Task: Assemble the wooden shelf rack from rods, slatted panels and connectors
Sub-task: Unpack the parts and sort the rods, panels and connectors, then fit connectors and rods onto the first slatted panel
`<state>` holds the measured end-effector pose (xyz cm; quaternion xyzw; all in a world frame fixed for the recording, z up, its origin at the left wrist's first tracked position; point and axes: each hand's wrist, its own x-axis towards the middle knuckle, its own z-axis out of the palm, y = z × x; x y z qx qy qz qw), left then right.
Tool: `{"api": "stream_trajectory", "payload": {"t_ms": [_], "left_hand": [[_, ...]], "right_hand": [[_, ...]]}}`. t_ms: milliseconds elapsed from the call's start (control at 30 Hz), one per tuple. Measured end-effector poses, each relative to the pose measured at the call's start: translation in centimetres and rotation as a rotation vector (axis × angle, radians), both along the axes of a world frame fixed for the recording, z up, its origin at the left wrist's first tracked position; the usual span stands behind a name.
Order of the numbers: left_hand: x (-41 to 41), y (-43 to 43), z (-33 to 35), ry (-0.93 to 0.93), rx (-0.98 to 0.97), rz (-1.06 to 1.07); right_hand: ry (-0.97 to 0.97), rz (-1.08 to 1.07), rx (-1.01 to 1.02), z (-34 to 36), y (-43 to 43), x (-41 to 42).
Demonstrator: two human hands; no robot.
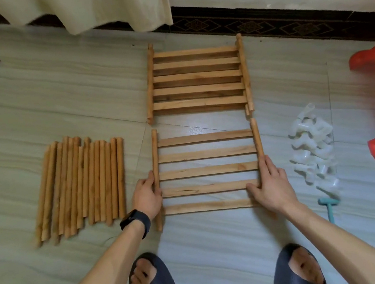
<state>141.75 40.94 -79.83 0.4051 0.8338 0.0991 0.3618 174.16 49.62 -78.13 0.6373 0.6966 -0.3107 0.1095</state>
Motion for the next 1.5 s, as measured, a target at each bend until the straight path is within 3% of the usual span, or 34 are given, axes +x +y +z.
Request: {"api": "stream_trajectory", "payload": {"t_ms": [433,667,833,1067,1200,1500], "left_hand": [[-0.7,-0.9,-0.6,-0.023,-0.03,-0.062],[-3.1,-0.8,0.9,-0.053,0.046,-0.012],[-9.5,-2.3,1.4,0.076,0.128,0.156],[-20.3,-6.2,0.9,0.338,-0.002,0.459],[-24.5,-8.3,0.5,0.284,-0.136,0.569],[-26.7,-9.5,0.4,0.202,-0.188,0.534]], "right_hand": [[-0.247,0.182,0.006,0.7,-1.1,-0.3],[-0.109,0.657,0.089,6.2,2.5,-7.9],[-0.114,0.936,0.085,6.3,3.3,-16.1],[-0.095,0.712,-0.107,0.8,-0.5,-24.6],[-0.11,0.648,-0.072,-1.9,-3.3,-24.9],[-0.111,0.672,-0.077,-1.9,-3.3,-24.6]]}}
